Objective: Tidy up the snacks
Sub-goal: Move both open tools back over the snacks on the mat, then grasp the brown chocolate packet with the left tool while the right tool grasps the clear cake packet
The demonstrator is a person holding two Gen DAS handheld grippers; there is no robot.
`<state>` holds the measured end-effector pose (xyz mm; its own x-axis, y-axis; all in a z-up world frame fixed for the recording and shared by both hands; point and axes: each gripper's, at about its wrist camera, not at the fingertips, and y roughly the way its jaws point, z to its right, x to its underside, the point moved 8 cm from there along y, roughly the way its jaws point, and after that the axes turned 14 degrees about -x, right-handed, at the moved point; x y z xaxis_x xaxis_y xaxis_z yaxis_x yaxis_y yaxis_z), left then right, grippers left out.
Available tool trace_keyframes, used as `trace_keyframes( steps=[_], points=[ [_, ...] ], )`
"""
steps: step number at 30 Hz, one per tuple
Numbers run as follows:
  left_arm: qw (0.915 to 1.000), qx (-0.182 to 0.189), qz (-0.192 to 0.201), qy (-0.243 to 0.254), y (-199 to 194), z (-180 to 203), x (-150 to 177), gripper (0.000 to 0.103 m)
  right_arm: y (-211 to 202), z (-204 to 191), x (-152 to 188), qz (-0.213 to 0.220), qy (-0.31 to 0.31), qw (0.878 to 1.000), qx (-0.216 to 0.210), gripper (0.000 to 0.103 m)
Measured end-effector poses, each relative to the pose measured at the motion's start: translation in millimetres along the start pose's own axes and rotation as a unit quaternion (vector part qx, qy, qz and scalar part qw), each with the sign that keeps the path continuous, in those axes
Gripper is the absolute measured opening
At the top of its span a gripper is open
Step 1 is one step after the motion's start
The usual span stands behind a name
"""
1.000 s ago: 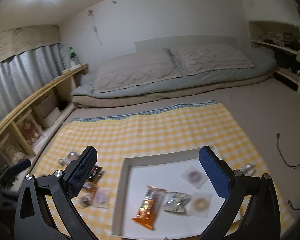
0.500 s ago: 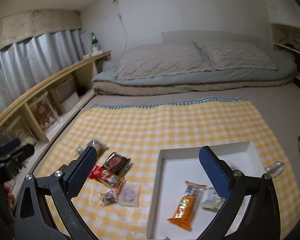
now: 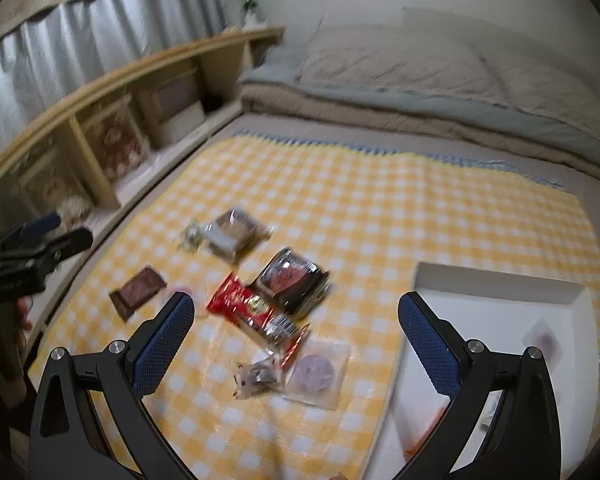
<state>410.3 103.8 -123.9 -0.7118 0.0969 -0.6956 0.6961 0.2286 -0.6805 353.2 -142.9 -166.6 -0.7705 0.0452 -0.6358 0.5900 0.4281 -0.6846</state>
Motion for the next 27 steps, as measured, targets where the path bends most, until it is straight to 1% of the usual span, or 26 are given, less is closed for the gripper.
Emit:
trace_keyframes(
  steps=[4, 6, 9, 10, 12, 16, 17, 18, 19, 20, 22, 24, 26, 27],
  points=[
    [0.9993, 0.004, -0.033, 0.018, 43.9, -0.4, 10.7, 0.103, 29.2, -3.2, 15.2, -0.037, -0.010, 0.999, -0.013, 0.103],
    [0.9983, 0.005, -0.049, 0.031, 63.0, 1.4, 16.5, 0.100, 41.5, -5.4, 23.8, -0.056, -0.018, 0.998, -0.018, 0.103],
    [0.9963, 0.007, -0.074, 0.043, 86.6, 3.4, 25.8, 0.095, 62.5, -9.9, 45.0, -0.100, -0.041, 0.994, -0.019, 0.103],
    [0.9950, 0.015, -0.089, 0.042, 96.9, 4.3, 29.3, 0.095, 67.4, -11.1, 51.1, -0.111, -0.047, 0.993, -0.017, 0.103],
    [0.9936, 0.021, -0.105, 0.035, 108.6, 4.2, 33.0, 0.092, 78.7, -15.0, 66.2, -0.137, -0.059, 0.989, -0.020, 0.103],
    [0.9911, 0.017, -0.129, 0.028, 135.3, -1.3, 38.7, 0.092, 96.2, -18.6, 90.7, -0.185, -0.059, 0.980, -0.038, 0.102],
    [0.9904, 0.012, -0.135, 0.029, 141.5, -2.5, 41.1, 0.092, 99.6, -18.6, 94.5, -0.193, -0.057, 0.979, -0.041, 0.099],
    [0.9895, 0.005, -0.142, 0.030, 146.8, -3.4, 43.6, 0.092, 101.4, -18.4, 96.2, -0.198, -0.057, 0.978, -0.042, 0.093],
    [0.9886, 0.002, -0.147, 0.030, 150.8, -3.5, 46.7, 0.092, 104.3, -17.9, 98.5, -0.204, -0.058, 0.976, -0.042, 0.089],
    [0.9874, 0.003, -0.155, 0.030, 156.5, -1.9, 49.7, 0.092, 106.6, -17.5, 99.5, -0.208, -0.061, 0.975, -0.041, 0.084],
    [0.9855, 0.006, -0.165, 0.037, 163.5, 5.3, 54.6, 0.093, 110.8, -15.8, 102.4, -0.217, -0.066, 0.973, -0.039, 0.079],
    [0.9832, 0.010, -0.175, 0.053, 168.6, 14.3, 59.3, 0.093, 114.7, -13.8, 104.9, -0.227, -0.069, 0.971, -0.035, 0.064],
    [0.9801, 0.012, -0.185, 0.070, 172.5, 21.8, 64.5, 0.093, 117.5, -11.1, 107.9, -0.235, -0.069, 0.969, -0.031, 0.057],
    [0.9792, 0.010, -0.189, 0.074, 172.2, 24.2, 67.7, 0.090, 118.2, -11.9, 107.3, -0.236, -0.070, 0.969, -0.030, 0.056]
  ],
)
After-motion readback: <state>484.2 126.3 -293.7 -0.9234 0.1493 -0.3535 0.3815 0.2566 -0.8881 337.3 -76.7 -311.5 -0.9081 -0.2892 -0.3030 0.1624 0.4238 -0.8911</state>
